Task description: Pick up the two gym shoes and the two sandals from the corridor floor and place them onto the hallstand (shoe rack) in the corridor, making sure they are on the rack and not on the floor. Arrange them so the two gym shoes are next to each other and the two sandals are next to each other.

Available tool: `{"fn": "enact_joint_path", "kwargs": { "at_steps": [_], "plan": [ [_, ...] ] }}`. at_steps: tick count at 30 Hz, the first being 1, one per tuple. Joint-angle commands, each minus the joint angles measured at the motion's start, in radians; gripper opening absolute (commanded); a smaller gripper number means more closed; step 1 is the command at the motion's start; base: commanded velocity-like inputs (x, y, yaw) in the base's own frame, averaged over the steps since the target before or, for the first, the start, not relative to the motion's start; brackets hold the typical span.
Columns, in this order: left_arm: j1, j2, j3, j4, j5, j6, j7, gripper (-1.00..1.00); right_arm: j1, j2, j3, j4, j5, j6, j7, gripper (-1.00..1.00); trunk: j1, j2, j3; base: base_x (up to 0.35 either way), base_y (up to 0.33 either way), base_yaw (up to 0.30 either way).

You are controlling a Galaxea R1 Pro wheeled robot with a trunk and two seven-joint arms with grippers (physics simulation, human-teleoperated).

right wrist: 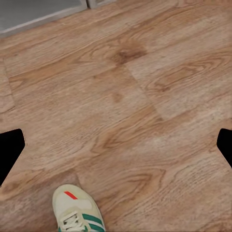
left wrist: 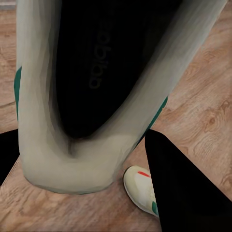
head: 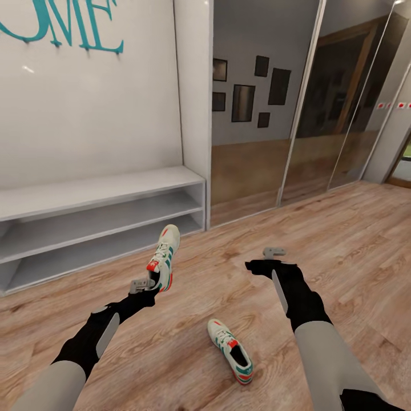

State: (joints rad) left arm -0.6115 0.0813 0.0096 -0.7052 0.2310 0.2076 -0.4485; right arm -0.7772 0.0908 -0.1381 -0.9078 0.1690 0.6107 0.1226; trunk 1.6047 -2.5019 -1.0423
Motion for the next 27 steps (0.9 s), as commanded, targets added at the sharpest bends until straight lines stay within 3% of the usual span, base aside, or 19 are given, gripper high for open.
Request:
{"fn": "enact_joint_path", "kwargs": {
  "at_steps": [1,5,12,21,27],
  "plan": [
    [-0.001,0.0,0.001,0.0,0.01,0.009,-0.004,-1.0,0.0,0.001,-0.005,-0.002,0.01,0.004,0.009,1.0,0.0,0.0,-0.001,0.065,-0.103,0.231],
    [-0.001,0.0,0.001,0.0,0.01,0.009,-0.004,-1.0,0.0,0.001,-0.004,-0.002,0.01,0.004,0.009,1.0,0.0,0.0,-0.001,0.092,-0.208,0.272],
    [-0.001,0.0,0.002,0.0,0.01,0.009,-0.004,-1.0,0.0,0.001,-0.005,-0.002,0.01,0.004,0.009,1.0,0.0,0.0,-0.001,0.007,-0.224,0.044],
    [-0.001,0.0,0.002,0.0,0.01,0.009,-0.004,-1.0,0.0,0.001,-0.005,-0.002,0.01,0.004,0.009,1.0,0.0,0.0,-0.001,0.0,-0.023,0.009],
    [-0.001,0.0,0.003,0.0,0.01,0.009,-0.004,-1.0,0.0,0.001,-0.005,-0.002,0.01,0.004,0.009,1.0,0.0,0.0,-0.001,0.0,-0.001,0.226]
  ]
}}
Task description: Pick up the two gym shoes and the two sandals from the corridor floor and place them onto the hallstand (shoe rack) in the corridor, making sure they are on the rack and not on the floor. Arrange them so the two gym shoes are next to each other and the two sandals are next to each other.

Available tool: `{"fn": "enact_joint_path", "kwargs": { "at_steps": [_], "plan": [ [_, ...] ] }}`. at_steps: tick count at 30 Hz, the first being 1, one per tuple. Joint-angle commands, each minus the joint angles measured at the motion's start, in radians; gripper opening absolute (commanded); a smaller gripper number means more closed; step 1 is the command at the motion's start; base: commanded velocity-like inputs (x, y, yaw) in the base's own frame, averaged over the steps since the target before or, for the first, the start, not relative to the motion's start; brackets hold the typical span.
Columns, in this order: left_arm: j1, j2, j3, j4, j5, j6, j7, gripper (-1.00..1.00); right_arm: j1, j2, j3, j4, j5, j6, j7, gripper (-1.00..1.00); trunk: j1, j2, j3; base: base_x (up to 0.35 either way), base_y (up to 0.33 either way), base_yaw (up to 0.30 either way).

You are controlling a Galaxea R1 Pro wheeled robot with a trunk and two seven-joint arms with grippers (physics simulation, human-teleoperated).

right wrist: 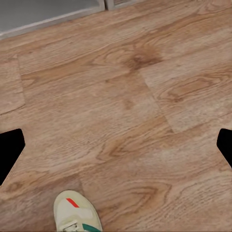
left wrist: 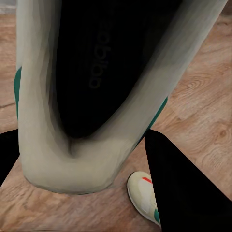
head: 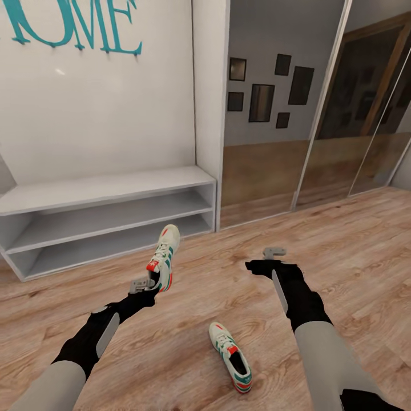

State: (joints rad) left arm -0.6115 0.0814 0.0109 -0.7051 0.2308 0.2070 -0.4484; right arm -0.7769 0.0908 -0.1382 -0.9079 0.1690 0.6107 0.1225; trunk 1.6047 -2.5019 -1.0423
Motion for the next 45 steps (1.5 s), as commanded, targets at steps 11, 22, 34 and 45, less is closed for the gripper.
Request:
{"fn": "enact_joint_path", "kwargs": {
  "at_steps": [11,22,34,45],
  "plan": [
    [-0.001,0.0,0.001,0.0,0.01,0.009,-0.004,-1.0,-0.001,0.001,-0.004,-0.001,0.01,0.004,0.009,1.0,0.0,0.0,-0.001,0.0,0.0,0.288],
    [-0.001,0.0,0.001,0.0,0.01,0.009,-0.004,-1.0,-0.001,0.001,-0.004,0.0,0.01,0.004,0.011,1.0,0.0,0.0,-0.001,0.0,-0.063,0.065],
    [-0.001,0.0,0.001,0.0,0.01,0.009,-0.004,-1.0,-0.001,0.001,-0.005,0.001,0.013,0.003,0.013,1.0,0.0,0.0,-0.001,0.0,-0.018,0.001],
    [-0.001,0.001,0.001,-0.001,0.006,0.008,-0.004,-1.0,-0.001,0.002,-0.004,0.009,0.009,-0.016,0.013,1.0,0.0,0.0,-0.001,0.0,0.0,0.0]
  ]
}}
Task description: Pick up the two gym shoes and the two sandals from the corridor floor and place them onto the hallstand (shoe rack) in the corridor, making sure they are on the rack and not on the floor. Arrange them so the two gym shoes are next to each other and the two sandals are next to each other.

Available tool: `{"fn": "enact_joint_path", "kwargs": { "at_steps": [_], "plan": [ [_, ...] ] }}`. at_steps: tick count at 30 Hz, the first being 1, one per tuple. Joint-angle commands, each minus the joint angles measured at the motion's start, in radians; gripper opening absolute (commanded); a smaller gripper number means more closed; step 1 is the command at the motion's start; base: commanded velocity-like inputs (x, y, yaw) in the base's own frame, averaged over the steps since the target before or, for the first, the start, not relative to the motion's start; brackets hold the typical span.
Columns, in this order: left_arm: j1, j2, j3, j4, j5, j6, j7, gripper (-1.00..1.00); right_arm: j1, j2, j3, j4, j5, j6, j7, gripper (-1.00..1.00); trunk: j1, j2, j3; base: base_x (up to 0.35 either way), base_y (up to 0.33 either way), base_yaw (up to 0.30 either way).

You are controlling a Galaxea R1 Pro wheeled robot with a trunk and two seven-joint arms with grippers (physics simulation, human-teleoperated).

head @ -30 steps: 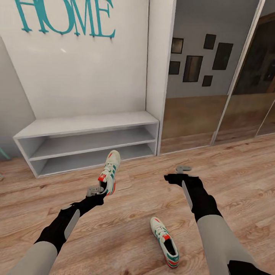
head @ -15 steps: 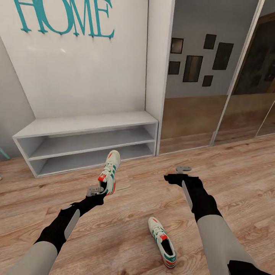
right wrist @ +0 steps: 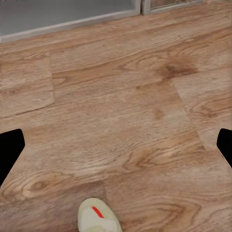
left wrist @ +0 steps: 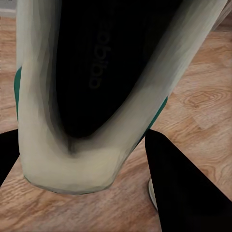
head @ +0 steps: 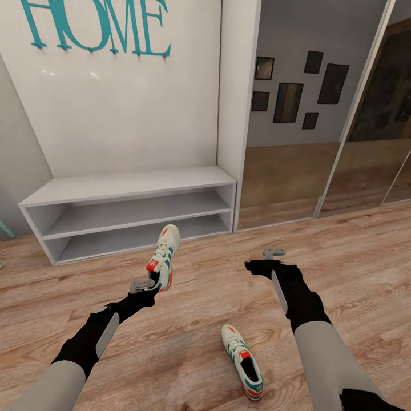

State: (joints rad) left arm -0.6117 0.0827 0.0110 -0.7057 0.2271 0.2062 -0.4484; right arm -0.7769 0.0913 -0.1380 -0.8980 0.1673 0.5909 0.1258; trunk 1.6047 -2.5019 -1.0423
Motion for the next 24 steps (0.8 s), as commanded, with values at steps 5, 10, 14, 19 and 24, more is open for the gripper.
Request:
{"fn": "enact_joint_path", "kwargs": {
  "at_steps": [5,10,14,19,24],
  "plan": [
    [0.0,0.0,-0.001,-0.004,0.007,0.003,-0.005,-1.0,-0.001,0.001,-0.005,0.118,0.012,-0.239,0.005,1.0,0.0,0.0,-0.001,0.0,0.0,0.0],
    [0.0,0.001,-0.001,-0.008,0.005,0.004,-0.007,-1.0,0.0,0.001,-0.005,0.295,0.014,-0.412,0.004,1.0,0.0,0.0,-0.001,0.0,0.0,0.0],
    [-0.001,0.001,0.0,-0.009,0.005,0.007,-0.007,-1.0,0.001,0.002,-0.005,0.494,0.016,-0.503,0.004,1.0,0.0,0.0,-0.001,0.0,0.0,0.0],
    [-0.005,0.001,0.001,-0.019,0.005,0.011,-0.007,-1.0,0.003,0.002,-0.005,0.687,0.017,-0.555,0.003,1.0,0.0,0.0,-0.001,0.0,0.0,0.0],
    [-0.008,0.002,0.001,-0.155,0.004,0.067,-0.006,-1.0,0.033,0.002,-0.006,0.727,0.012,-0.603,0.002,1.0,0.0,0.0,-0.001,0.0,0.0,0.0]
  ]
}}
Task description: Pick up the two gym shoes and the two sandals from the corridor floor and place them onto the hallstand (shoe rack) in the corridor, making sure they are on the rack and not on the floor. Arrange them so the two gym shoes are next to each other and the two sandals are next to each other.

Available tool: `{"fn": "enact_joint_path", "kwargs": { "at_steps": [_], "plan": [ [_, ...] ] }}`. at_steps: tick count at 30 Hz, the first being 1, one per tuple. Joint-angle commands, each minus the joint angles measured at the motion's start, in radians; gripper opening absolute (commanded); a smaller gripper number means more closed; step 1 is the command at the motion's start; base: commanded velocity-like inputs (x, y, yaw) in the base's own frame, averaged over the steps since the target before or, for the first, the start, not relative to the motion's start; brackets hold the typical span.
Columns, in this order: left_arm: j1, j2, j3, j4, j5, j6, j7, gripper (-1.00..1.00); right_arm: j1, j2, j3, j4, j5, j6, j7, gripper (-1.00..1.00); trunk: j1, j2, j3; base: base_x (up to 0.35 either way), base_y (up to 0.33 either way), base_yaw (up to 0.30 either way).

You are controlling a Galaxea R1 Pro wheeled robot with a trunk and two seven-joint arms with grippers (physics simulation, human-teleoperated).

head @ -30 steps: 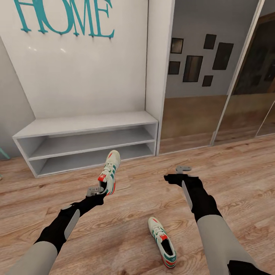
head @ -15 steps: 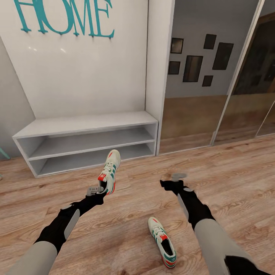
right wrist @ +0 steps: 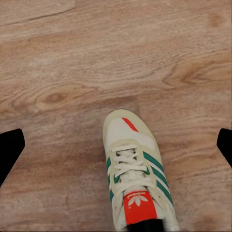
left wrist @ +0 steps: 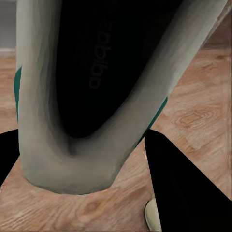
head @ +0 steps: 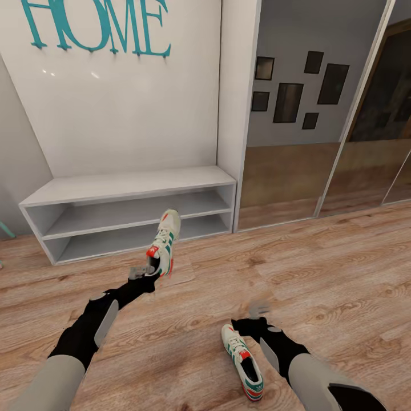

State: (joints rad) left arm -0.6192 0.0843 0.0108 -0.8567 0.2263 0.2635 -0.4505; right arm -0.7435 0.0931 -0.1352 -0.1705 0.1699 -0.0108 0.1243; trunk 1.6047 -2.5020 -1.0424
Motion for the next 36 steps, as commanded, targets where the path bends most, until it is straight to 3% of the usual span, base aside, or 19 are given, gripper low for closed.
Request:
{"fn": "enact_joint_path", "kwargs": {
  "at_steps": [1,6,14,20,26,28,36],
  "plan": [
    [0.0,0.0,0.001,-0.02,0.005,0.027,-0.004,-1.0,0.004,0.0,-0.009,0.001,0.01,-0.003,0.004,1.0,0.0,0.0,-0.001,0.0,0.0,0.0],
    [0.0,0.001,-0.001,-0.083,0.005,0.137,-0.004,-1.0,0.018,0.0,-0.009,0.003,0.011,-0.007,0.004,1.0,0.0,0.0,-0.001,0.0,0.0,0.0],
    [0.0,0.0,-0.003,-0.094,0.002,0.163,-0.002,-1.0,0.026,-0.001,-0.01,0.016,0.008,-0.008,0.004,1.0,0.0,0.0,-0.001,0.0,0.0,0.0],
    [0.0,0.0,-0.003,-0.094,0.002,0.163,-0.002,-1.0,0.104,-0.001,-0.011,0.123,0.008,-0.02,0.003,1.0,0.0,0.0,-0.001,0.0,0.0,0.0],
    [0.0,0.0,-0.003,-0.095,0.002,0.164,-0.002,-1.0,0.13,-0.002,-0.012,0.145,0.009,-0.156,0.003,1.0,0.0,0.0,-0.001,0.0,0.0,0.0],
    [0.0,0.0,-0.003,-0.094,0.002,0.164,-0.002,-1.0,0.135,-0.006,-0.012,0.152,0.008,-0.323,0.002,1.0,0.0,0.0,-0.001,0.0,0.0,0.0],
    [0.0,0.0,-0.003,-0.094,0.002,0.163,-0.002,-1.0,0.136,-0.01,-0.013,0.154,0.006,-0.38,0.002,1.0,0.0,0.0,-0.001,0.0,0.0,0.0]
  ]
}}
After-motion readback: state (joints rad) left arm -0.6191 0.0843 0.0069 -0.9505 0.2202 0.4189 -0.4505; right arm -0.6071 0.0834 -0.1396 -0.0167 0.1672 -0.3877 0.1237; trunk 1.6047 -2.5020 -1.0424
